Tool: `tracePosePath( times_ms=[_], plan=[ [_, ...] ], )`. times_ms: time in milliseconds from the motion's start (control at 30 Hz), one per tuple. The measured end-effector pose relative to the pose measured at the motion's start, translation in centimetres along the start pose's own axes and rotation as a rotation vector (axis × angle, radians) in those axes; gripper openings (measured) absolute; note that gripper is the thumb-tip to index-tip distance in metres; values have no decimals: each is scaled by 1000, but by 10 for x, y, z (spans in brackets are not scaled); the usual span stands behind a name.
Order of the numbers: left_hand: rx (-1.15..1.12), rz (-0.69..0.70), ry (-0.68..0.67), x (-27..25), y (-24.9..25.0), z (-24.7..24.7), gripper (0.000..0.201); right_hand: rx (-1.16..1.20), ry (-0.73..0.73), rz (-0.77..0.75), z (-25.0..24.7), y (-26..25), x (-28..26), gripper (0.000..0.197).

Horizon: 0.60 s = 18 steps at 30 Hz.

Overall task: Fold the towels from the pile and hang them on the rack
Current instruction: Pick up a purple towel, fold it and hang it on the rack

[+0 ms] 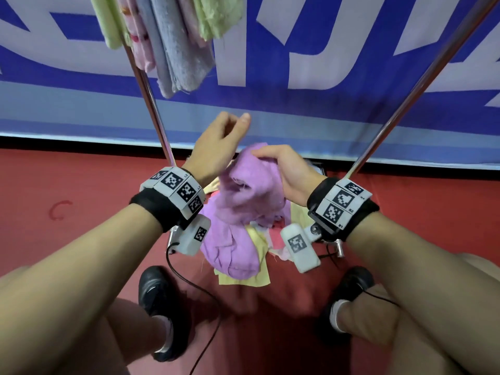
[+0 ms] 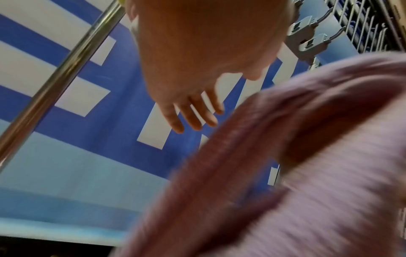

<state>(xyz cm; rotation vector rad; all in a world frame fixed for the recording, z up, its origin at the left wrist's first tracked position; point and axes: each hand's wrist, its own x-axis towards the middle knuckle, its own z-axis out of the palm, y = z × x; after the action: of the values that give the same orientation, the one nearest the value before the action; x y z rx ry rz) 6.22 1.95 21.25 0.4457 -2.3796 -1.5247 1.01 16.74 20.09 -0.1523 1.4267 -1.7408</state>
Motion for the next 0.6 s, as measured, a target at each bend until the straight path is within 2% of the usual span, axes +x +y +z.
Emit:
tracePosePath(
  times_ms=[33,100,167,200,233,300,367,467,500,533,567,600],
  plan=[
    [-47,49,-130,-3,6,-3,48,-58,-78,6,4,-6,-5,26],
    [-200,21,-356,-12,15,-8,45,-142,-226,-7,12,-23,-18,22],
    [-381,-74,-455,-17,28,-19,46,-225,-310,-16,17,-51,-30,22],
    [-438,-112,-477,-19,37,-27,47,-286,-313,-24,21,-69,-35,25],
    [-459,-127,-487,-17,48,-36,45,-345,-309,-41,25,-87,-40,36],
    [-453,-80,-494,-12,76,-60,35,-462,-321,-71,36,-126,-50,56],
    [-481,9,-496,-7,108,-86,40,-528,-357,-115,52,-167,-63,55],
    [-488,103,-502,-4,165,-129,31,-491,-438,-191,80,-225,-84,62],
    [-476,127,-490,-3,183,-142,35,-488,-472,-212,92,-242,-90,63],
    [-464,152,-467,-1,200,-157,48,-468,-531,-216,102,-258,-94,62],
    [-460,180,-442,2,215,-170,61,-415,-575,-220,115,-272,-99,61],
    [-454,200,-413,3,232,-183,66,-332,-658,-209,127,-284,-107,60]
  ],
)
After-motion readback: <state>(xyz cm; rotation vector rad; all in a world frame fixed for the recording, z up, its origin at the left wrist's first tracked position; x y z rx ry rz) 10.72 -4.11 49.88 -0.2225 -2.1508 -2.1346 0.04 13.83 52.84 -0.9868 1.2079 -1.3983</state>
